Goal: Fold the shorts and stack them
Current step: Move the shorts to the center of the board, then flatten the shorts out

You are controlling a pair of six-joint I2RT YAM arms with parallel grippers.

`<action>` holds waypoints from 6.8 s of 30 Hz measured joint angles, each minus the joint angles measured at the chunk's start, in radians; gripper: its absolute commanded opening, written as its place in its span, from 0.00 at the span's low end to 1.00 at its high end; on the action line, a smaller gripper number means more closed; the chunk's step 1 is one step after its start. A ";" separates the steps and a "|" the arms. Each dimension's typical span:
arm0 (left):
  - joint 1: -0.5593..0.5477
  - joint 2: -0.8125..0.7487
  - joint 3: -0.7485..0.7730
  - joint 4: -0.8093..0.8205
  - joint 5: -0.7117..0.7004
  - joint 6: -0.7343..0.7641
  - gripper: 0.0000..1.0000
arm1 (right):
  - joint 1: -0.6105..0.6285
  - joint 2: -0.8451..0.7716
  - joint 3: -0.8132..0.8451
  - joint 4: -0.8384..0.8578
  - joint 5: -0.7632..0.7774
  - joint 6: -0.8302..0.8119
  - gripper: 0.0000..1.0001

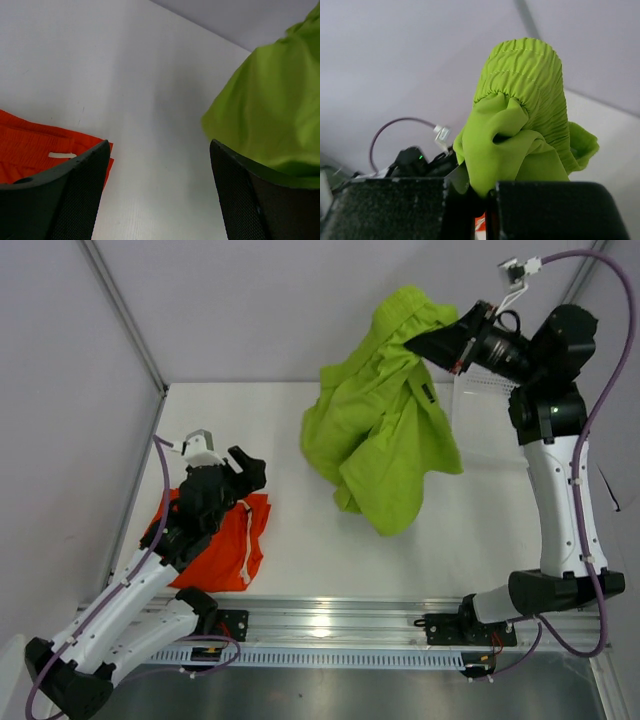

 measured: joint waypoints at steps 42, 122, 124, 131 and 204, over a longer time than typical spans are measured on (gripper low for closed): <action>0.199 1.078 0.634 0.021 0.378 0.020 0.78 | 0.064 0.044 -0.998 -0.122 0.904 -0.197 0.82; 0.344 1.001 0.703 0.172 0.824 0.154 0.00 | 0.713 -0.155 -1.263 0.181 0.797 -0.485 0.59; 0.344 1.001 0.703 0.175 0.826 0.161 0.00 | 0.605 -0.198 -1.294 0.172 0.759 -0.456 0.55; 0.341 1.001 0.703 0.178 0.839 0.191 0.00 | 0.335 -0.274 -1.304 0.177 0.691 -0.282 0.53; 0.314 0.804 0.965 0.082 0.768 0.228 0.00 | -0.063 -0.178 -0.845 -0.112 1.007 -0.299 0.00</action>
